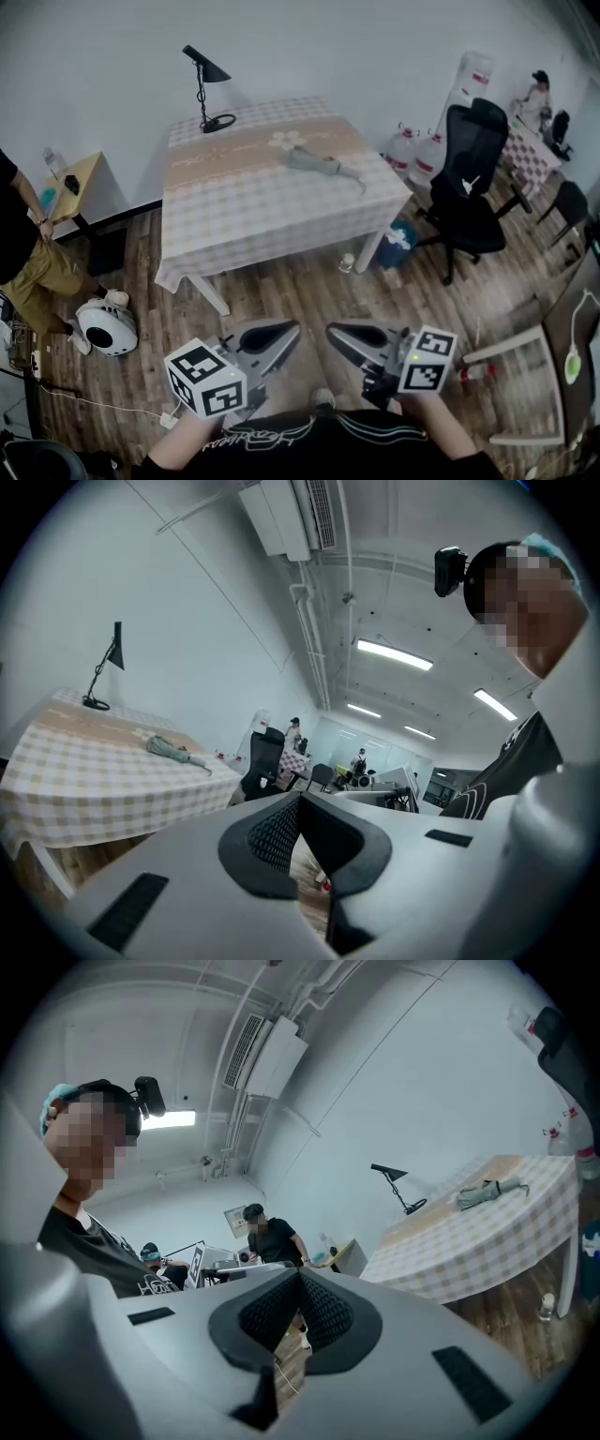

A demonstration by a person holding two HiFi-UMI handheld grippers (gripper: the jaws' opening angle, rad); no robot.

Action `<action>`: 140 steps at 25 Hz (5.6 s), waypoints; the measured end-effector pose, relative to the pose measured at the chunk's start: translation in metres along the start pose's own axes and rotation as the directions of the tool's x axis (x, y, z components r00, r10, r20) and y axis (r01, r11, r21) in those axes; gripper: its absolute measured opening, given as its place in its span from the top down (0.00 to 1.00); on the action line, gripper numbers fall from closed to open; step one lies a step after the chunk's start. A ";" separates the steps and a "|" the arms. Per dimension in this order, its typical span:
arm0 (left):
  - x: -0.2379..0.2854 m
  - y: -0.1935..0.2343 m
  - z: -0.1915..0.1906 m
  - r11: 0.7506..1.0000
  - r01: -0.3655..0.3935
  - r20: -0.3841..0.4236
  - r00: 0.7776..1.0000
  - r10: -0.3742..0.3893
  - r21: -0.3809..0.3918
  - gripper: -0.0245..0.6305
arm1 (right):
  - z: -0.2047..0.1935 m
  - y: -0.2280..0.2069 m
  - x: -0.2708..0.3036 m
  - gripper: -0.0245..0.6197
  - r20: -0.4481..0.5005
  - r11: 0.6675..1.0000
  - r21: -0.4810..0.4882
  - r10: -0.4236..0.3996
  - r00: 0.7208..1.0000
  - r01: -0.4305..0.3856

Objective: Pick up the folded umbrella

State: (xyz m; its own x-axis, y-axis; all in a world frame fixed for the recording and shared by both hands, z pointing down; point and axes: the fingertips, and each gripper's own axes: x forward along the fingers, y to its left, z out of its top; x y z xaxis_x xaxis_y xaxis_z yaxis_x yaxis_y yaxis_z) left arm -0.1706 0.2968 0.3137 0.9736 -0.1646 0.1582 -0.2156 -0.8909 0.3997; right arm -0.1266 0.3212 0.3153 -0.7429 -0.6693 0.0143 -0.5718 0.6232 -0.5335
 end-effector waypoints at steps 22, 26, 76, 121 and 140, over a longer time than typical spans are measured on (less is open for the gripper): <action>0.129 -0.012 0.029 0.999 0.005 -0.005 1.000 -0.005 0.052 0.97 | 0.060 -0.075 -0.075 0.94 0.004 0.995 -0.090 0.043 0.999 -0.042; 0.141 -0.013 0.031 0.998 0.000 -0.004 1.000 0.000 0.064 0.97 | 0.063 -0.084 -0.082 0.94 0.005 0.994 -0.095 0.048 0.999 -0.047; 0.251 0.385 0.143 0.983 -0.075 -0.036 0.997 0.070 -0.170 0.97 | 0.199 -0.406 0.145 0.94 -0.109 0.995 0.055 -0.082 0.991 0.088; 0.312 0.555 0.151 0.823 -0.412 -0.102 0.908 0.406 -0.392 0.97 | 0.157 -0.715 0.238 0.46 -0.684 0.925 -0.379 -0.282 0.672 0.003; 0.324 0.571 0.137 0.791 -0.411 -0.123 0.908 0.401 -0.453 0.97 | 0.105 -0.749 0.247 0.40 -0.772 0.898 -0.439 -0.351 0.531 -0.045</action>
State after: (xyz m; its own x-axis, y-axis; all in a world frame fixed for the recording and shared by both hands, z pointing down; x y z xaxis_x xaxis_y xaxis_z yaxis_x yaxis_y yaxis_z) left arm 0.0316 -0.3229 0.4695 0.7883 -0.4540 0.4153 -0.6045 -0.4457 0.6603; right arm 0.1549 -0.3532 0.6295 -0.4623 -0.2616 0.8473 -0.6328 0.7667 -0.1086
